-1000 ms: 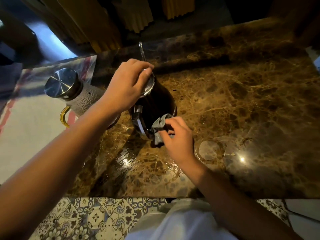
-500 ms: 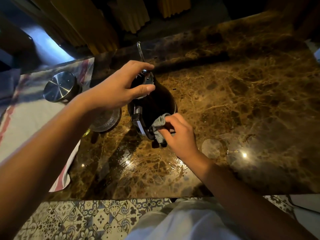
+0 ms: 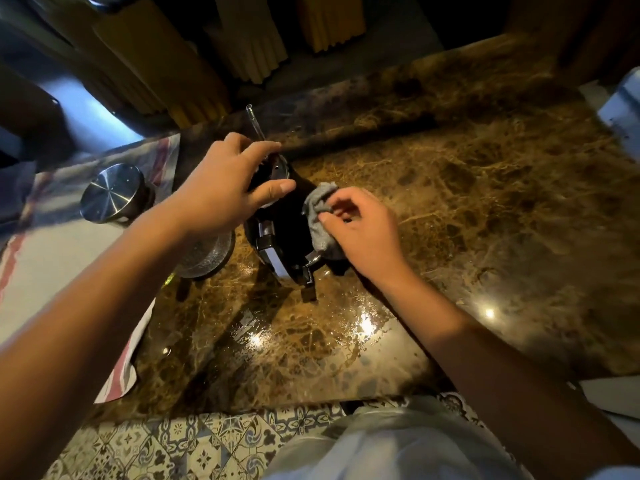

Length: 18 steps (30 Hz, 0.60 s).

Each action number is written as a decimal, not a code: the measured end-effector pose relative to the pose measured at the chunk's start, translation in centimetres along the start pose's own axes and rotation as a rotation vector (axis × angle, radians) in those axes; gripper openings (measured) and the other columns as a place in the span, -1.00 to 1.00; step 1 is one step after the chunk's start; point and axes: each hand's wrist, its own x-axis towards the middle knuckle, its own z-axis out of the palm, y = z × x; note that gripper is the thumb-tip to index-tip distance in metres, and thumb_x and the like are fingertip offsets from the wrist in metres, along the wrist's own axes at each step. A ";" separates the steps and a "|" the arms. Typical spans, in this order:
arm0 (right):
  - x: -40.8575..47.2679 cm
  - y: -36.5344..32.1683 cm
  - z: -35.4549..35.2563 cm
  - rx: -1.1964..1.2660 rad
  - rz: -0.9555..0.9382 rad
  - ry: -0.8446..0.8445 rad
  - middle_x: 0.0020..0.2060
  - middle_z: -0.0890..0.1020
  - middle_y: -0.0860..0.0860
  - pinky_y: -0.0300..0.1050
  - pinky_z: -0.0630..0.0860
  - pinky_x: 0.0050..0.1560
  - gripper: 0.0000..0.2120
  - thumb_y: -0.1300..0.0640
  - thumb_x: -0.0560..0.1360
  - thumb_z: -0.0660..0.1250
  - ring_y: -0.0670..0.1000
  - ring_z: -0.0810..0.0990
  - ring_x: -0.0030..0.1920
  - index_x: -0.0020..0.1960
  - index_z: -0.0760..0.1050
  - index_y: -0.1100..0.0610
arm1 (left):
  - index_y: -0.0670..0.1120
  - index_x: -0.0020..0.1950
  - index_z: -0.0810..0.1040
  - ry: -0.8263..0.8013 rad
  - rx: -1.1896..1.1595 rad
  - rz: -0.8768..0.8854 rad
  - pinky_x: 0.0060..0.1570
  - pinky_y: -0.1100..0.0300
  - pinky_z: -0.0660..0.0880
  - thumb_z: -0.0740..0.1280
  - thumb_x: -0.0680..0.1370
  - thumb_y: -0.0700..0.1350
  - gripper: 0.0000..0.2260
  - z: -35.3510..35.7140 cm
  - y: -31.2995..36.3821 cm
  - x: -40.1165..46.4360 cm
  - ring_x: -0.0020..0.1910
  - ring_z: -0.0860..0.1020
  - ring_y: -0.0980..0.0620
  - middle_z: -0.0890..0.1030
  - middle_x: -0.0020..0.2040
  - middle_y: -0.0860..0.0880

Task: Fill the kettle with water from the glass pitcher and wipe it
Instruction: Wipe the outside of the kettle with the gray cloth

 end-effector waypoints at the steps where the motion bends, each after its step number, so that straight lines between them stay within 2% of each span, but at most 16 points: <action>1: -0.1 -0.1 0.4 -0.001 -0.007 -0.042 -0.04 0.62 -0.03 -0.31 0.57 -0.09 -0.84 0.20 0.49 0.50 -0.10 0.63 -0.10 0.02 0.60 0.04 | 0.07 0.61 0.27 0.013 -0.046 -0.005 0.35 0.02 0.34 0.23 0.55 0.32 -0.33 0.3 0.1 -0.3 0.45 0.30 -0.17 0.31 0.49 -0.16; 4: -2.3 1.1 1.2 -0.059 -0.035 -0.160 0.04 0.58 -0.01 -0.14 0.60 -0.07 -0.80 0.19 0.50 0.49 -0.01 0.64 -0.06 0.11 0.60 0.11 | 0.08 0.60 0.27 0.027 -0.179 -0.023 0.46 -0.07 0.32 0.29 0.60 0.22 -0.40 1.1 0.3 -0.9 0.49 0.25 -0.14 0.28 0.50 -0.12; 6: -4.2 2.5 1.4 -0.182 -0.060 -0.238 0.02 0.60 0.05 -0.02 0.59 -0.04 -0.79 0.25 0.46 0.49 0.07 0.63 -0.05 0.10 0.65 0.15 | 0.07 0.59 0.29 0.047 -0.230 -0.037 0.47 -0.08 0.31 0.30 0.62 0.18 -0.44 1.3 0.5 -1.0 0.49 0.26 -0.12 0.28 0.50 -0.11; 8: -5.2 3.1 1.5 -0.216 -0.006 -0.249 -0.02 0.62 0.06 0.08 0.60 -0.06 -0.81 0.27 0.45 0.49 0.05 0.61 -0.12 0.06 0.67 0.16 | 0.06 0.57 0.30 0.078 -0.265 -0.038 0.47 -0.10 0.32 0.31 0.64 0.13 -0.48 1.5 0.8 -1.2 0.48 0.27 -0.10 0.28 0.49 -0.09; 10: -4.7 2.8 1.2 -0.173 0.038 -0.187 -0.10 0.62 -0.02 0.01 0.60 -0.12 -0.85 0.23 0.43 0.51 -0.09 0.57 -0.21 -0.02 0.66 0.11 | 0.07 0.55 0.32 0.075 -0.298 -0.023 0.47 -0.11 0.35 0.34 0.64 0.09 -0.51 1.7 1.1 -1.5 0.48 0.28 -0.09 0.27 0.50 -0.06; 13: -2.5 1.6 -0.2 0.068 0.143 -0.088 -0.28 0.60 -0.14 -0.32 0.49 -0.26 -0.88 0.15 0.41 0.49 -0.23 0.54 -0.28 -0.16 0.57 -0.03 | 0.07 0.50 0.36 0.039 -0.347 0.018 0.43 -0.03 0.40 0.37 0.49 0.07 -0.43 1.7 1.4 -1.9 0.45 0.31 -0.06 0.30 0.46 -0.02; 15: -0.7 0.7 -1.4 0.247 0.190 -0.032 -0.28 0.63 -0.20 -0.35 0.50 -0.24 -0.85 0.12 0.44 0.49 -0.24 0.57 -0.27 -0.14 0.60 -0.12 | 0.06 0.48 0.39 0.041 -0.359 0.043 0.42 0.08 0.37 0.38 0.47 0.07 -0.43 1.7 1.4 -2.0 0.45 0.31 -0.03 0.31 0.44 0.00; 18: 0.7 0.4 -1.5 0.283 0.151 -0.044 -0.22 0.64 -0.14 -0.23 0.58 -0.14 -0.83 0.12 0.49 0.48 -0.15 0.60 -0.19 -0.02 0.64 -0.15 | 0.08 0.47 0.40 0.051 -0.343 0.073 0.34 0.31 0.29 0.39 0.51 0.12 -0.46 2.0 1.1 -2.0 0.44 0.32 0.01 0.31 0.44 0.01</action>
